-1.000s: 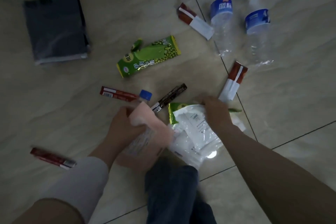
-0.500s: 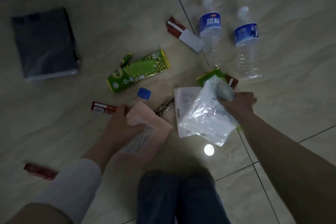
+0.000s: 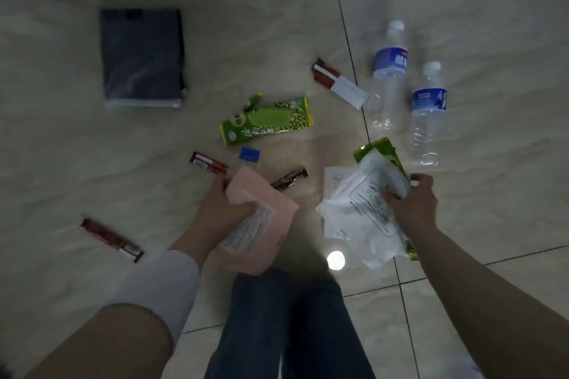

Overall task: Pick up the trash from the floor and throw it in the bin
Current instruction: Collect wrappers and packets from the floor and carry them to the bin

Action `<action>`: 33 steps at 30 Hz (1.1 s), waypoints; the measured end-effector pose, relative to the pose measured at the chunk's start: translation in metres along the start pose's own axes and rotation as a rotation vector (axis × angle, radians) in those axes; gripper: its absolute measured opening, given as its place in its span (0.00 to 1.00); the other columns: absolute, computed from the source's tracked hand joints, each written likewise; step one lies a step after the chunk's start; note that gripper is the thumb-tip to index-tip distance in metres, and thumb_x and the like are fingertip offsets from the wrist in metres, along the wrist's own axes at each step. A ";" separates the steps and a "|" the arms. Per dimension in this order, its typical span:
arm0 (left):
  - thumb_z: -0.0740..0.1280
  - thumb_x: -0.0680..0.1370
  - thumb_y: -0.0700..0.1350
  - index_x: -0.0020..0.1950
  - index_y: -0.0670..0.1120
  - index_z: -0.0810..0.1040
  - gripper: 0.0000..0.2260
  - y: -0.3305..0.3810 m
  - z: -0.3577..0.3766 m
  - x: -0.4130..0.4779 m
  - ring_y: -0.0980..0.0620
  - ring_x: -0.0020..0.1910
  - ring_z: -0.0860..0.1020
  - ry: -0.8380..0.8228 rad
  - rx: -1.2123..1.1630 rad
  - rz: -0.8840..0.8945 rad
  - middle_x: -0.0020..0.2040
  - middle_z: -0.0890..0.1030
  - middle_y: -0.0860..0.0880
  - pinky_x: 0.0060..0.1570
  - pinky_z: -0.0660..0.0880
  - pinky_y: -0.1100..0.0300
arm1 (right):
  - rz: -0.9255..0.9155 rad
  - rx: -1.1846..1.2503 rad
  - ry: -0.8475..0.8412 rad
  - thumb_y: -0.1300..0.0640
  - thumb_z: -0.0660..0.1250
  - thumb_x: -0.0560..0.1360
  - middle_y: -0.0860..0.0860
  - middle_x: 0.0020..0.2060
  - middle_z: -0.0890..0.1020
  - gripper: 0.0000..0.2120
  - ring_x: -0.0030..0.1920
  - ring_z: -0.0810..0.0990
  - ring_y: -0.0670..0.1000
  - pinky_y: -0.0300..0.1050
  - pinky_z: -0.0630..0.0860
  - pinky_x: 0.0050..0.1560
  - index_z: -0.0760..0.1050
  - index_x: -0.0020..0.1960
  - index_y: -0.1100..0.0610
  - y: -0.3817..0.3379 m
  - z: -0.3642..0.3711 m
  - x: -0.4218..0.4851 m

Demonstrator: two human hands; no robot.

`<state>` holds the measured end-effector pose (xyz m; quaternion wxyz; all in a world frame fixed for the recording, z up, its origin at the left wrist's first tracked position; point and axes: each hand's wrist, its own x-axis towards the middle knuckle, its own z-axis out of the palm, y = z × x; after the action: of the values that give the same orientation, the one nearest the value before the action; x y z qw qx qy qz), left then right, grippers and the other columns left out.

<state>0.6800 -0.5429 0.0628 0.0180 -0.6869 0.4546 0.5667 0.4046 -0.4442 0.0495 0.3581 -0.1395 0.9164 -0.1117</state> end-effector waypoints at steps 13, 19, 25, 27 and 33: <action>0.74 0.69 0.43 0.63 0.40 0.73 0.24 -0.117 -0.125 -0.058 0.43 0.51 0.80 0.201 -0.411 -0.381 0.56 0.81 0.40 0.51 0.77 0.51 | -0.404 -0.674 -0.603 0.57 0.73 0.71 0.61 0.50 0.81 0.17 0.48 0.78 0.56 0.42 0.67 0.45 0.77 0.57 0.63 -0.109 0.064 -0.095; 0.69 0.52 0.66 0.66 0.42 0.72 0.47 -0.228 -0.139 0.047 0.38 0.66 0.70 0.387 -0.285 -0.510 0.68 0.71 0.37 0.63 0.72 0.44 | -0.866 -0.823 -0.429 0.43 0.66 0.67 0.59 0.59 0.77 0.27 0.64 0.70 0.59 0.44 0.59 0.63 0.78 0.59 0.59 -0.138 0.222 -0.076; 0.71 0.70 0.52 0.73 0.37 0.60 0.38 -0.227 -0.136 0.087 0.40 0.71 0.61 0.448 -0.315 -0.495 0.76 0.54 0.38 0.63 0.66 0.53 | -0.982 -0.881 -0.108 0.64 0.75 0.62 0.63 0.52 0.77 0.19 0.52 0.75 0.64 0.53 0.76 0.48 0.80 0.52 0.61 -0.124 0.310 -0.067; 0.71 0.71 0.48 0.74 0.40 0.58 0.37 -0.227 -0.133 0.089 0.40 0.71 0.59 0.507 -0.272 -0.504 0.75 0.50 0.41 0.58 0.68 0.53 | -1.040 -0.801 -0.097 0.70 0.77 0.53 0.64 0.38 0.81 0.17 0.39 0.78 0.64 0.52 0.77 0.37 0.79 0.41 0.65 -0.118 0.310 -0.073; 0.71 0.70 0.50 0.68 0.38 0.63 0.32 -0.213 -0.123 0.067 0.37 0.67 0.64 0.503 -0.129 -0.476 0.68 0.62 0.36 0.63 0.65 0.47 | -0.933 -0.635 -0.236 0.66 0.70 0.69 0.59 0.46 0.82 0.14 0.48 0.79 0.62 0.51 0.74 0.47 0.75 0.54 0.59 -0.116 0.266 -0.082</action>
<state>0.9069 -0.5249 -0.0506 -0.0067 -0.8915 0.2351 0.3871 0.6653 -0.5528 -0.0549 0.3114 -0.6410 0.7005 0.0393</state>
